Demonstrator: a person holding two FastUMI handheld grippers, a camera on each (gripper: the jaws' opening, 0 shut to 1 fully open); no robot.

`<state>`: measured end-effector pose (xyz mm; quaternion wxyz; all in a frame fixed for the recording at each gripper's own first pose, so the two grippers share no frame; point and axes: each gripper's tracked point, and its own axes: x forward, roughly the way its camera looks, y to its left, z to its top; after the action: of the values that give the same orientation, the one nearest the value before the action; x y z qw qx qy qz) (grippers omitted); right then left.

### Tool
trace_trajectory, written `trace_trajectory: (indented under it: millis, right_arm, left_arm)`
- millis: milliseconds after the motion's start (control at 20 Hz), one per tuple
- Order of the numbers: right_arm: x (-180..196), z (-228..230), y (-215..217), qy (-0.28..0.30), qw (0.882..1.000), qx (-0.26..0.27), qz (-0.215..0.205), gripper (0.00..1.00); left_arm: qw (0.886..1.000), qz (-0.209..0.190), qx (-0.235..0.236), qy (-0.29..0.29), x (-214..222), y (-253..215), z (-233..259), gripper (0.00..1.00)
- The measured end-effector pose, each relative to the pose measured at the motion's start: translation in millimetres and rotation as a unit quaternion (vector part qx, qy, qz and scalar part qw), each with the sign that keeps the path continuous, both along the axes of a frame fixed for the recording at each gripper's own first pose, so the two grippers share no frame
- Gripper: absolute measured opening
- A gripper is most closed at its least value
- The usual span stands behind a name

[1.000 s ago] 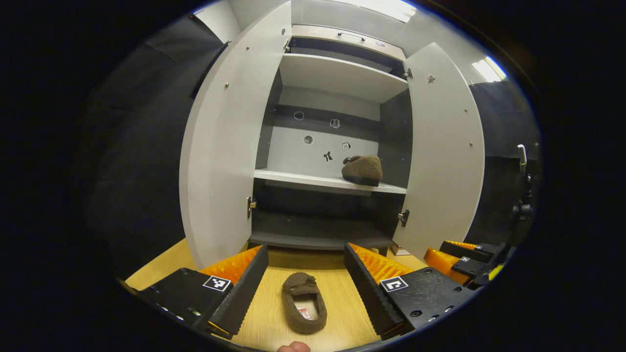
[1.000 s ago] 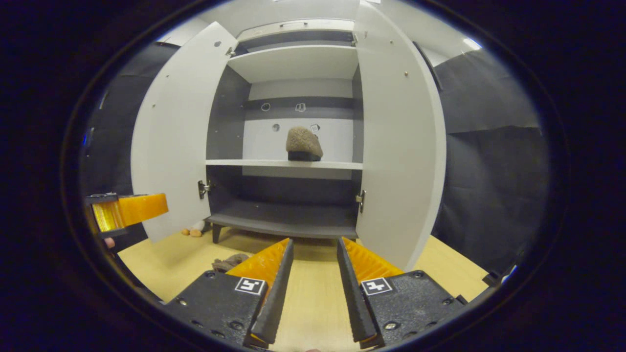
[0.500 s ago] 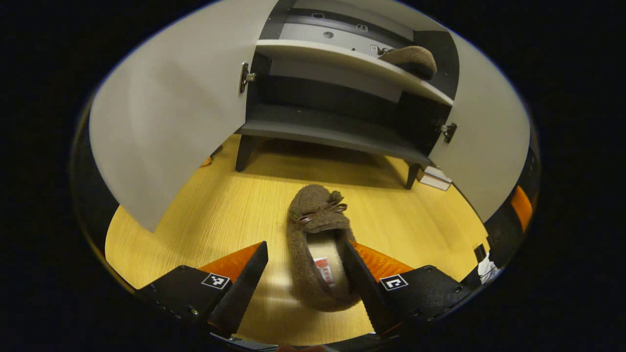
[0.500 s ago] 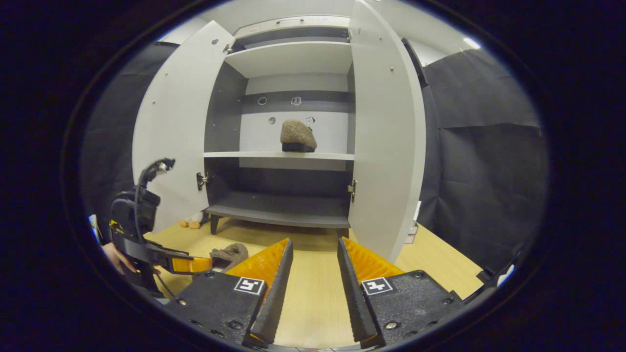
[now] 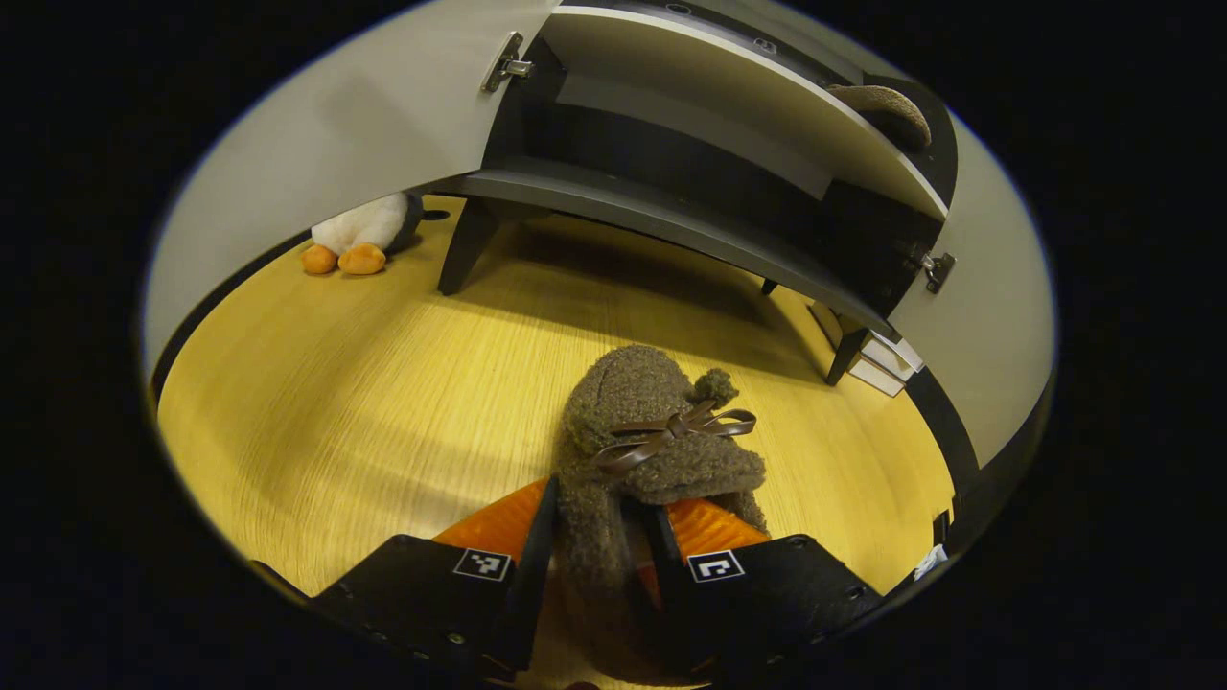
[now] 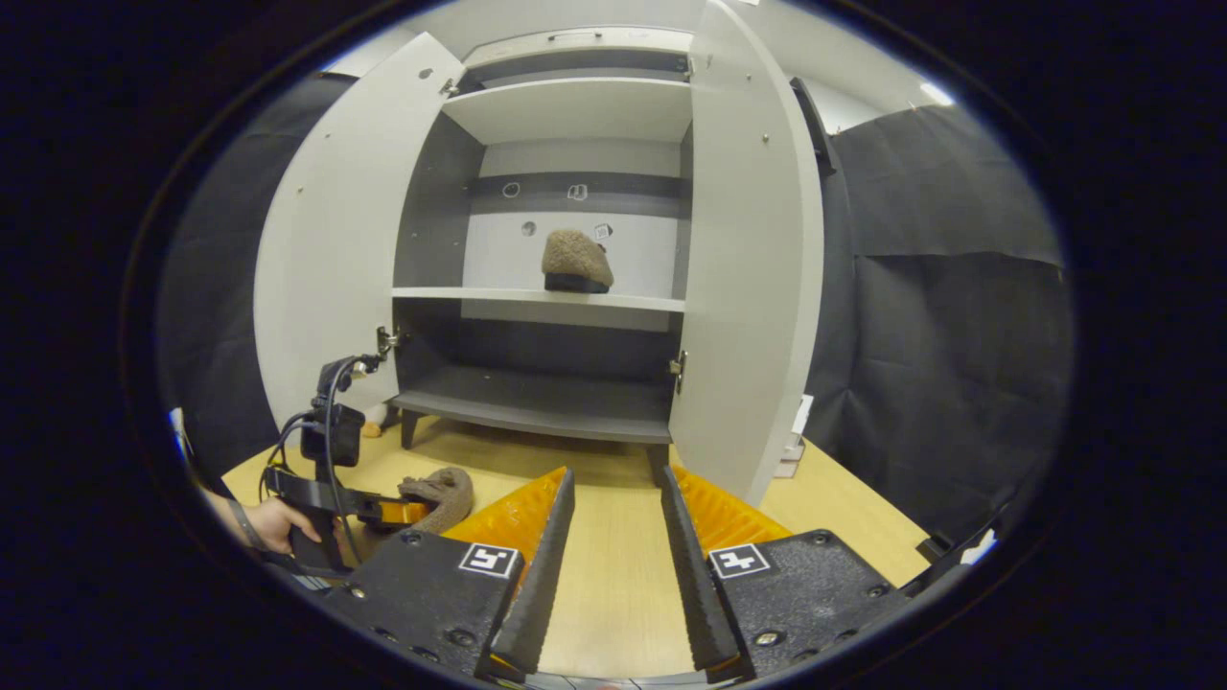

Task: Grab one shoe with the right hand and put it into the shoe cabinet, grab the other shoe with the left hand and put it into the shoe cabinet; then close the right door with the right hand and the left door with the left hand.

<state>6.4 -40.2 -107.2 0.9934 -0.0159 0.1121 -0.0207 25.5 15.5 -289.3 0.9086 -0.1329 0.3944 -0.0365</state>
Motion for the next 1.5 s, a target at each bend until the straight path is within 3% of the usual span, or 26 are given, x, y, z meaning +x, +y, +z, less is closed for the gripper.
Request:
trace_trajectory:
  millis: [100,150,250,400,550,700,800,950,1100,1250,1400,1500]
  right_arm:
    - [3.0,-3.3,0.5,0.004,1.000,0.004,0.002,0.59]
    - [4.6,-4.2,1.7,0.005,1.000,0.006,0.003,0.59]
    - [8.6,-4.5,5.5,0.005,1.000,0.010,0.007,0.59]
    - [12.2,-4.7,8.3,0.004,1.000,0.012,0.011,0.59]
    - [13.3,-6.8,9.6,0.004,1.000,0.006,0.013,0.59]
    - [12.3,-7.6,13.1,0.005,1.000,0.010,0.018,0.59]
    - [10.0,-6.3,15.6,0.005,1.000,0.012,0.024,0.60]
    - [4.7,0.4,11.7,-0.003,1.000,0.010,0.021,0.60]
    - [-1.1,3.5,6.7,-0.007,1.000,0.012,0.015,0.60]
    - [-4.8,3.9,0.1,-0.004,1.000,0.014,0.005,0.59]
    - [-7.1,5.6,-4.9,-0.007,1.000,0.015,-0.007,0.60]
    - [-8.0,4.2,-9.3,-0.007,1.000,0.014,-0.018,0.59]
  left_arm:
    - [1.000,0.014,-0.004,-0.011,8.1,5.3,-6.2,0.24]
    - [0.999,0.033,-0.002,-0.016,10.2,10.2,-4.6,0.21]
    - [0.998,0.054,0.008,-0.015,6.4,12.8,-2.2,0.04]
    - [0.995,0.059,0.036,-0.073,3.2,11.7,55.3,0.00]
    - [0.985,0.072,0.034,-0.152,18.5,2.1,162.3,0.01]
    - [0.959,0.078,0.018,-0.273,70.7,-1.6,284.5,0.01]
    - [0.946,0.080,0.012,-0.313,119.4,-0.5,340.9,0.01]
    - [0.947,0.095,-0.013,-0.308,199.8,2.5,381.0,0.01]
    - [0.962,0.106,-0.008,-0.252,258.1,10.6,397.6,0.01]
    - [0.981,0.101,0.005,-0.164,308.0,15.2,353.6,0.01]
    - [0.987,0.120,0.031,-0.106,328.7,27.5,315.3,0.01]
    - [0.987,0.125,0.028,-0.098,336.8,29.9,308.9,0.01]
